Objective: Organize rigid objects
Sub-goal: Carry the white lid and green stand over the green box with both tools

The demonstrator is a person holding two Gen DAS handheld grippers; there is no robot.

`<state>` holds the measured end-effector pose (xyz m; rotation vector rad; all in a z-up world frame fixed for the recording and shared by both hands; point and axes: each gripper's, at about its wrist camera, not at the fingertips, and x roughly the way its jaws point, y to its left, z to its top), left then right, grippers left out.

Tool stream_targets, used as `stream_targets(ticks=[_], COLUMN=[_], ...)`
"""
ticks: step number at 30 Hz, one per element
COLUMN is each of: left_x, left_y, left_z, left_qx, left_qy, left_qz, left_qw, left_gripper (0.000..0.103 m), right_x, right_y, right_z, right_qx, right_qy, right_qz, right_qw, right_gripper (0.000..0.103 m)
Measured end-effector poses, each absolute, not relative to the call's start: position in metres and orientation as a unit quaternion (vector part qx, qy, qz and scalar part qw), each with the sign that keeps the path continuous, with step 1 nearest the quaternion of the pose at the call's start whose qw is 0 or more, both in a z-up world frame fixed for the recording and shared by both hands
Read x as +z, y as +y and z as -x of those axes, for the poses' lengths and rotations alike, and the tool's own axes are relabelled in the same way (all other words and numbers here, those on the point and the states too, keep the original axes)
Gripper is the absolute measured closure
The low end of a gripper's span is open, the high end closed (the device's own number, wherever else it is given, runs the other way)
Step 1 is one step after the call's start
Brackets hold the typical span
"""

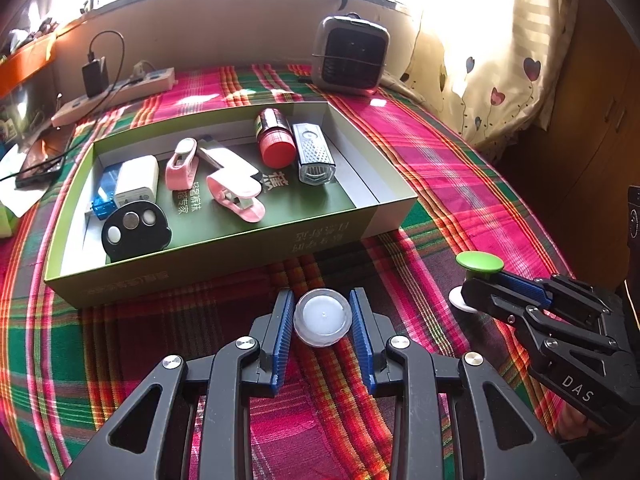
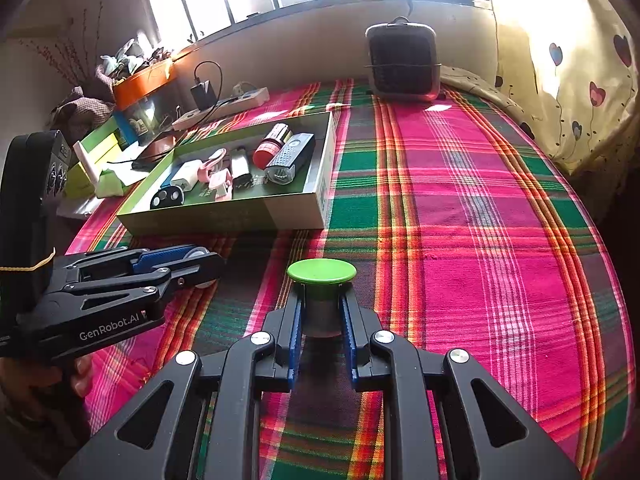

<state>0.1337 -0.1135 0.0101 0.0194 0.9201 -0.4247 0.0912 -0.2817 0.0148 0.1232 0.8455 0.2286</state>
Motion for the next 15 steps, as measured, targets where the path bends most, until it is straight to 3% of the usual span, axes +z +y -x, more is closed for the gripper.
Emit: stream_targets(ticks=[15], left_x=[0.027], left_y=[-0.1], left_z=[-0.128], left_qx=[-0.198], left_qy=[0.419], left_qz=[-0.003], left_qw=[0.886], left_gripper=[0.075], right_x=[0.028], right_y=[-0.275], right_z=[-0.089], right_qx=[0.115], right_qy=[0.392], right_qz=[-0.052], right_qw=[0.911], right_gripper=[0.084])
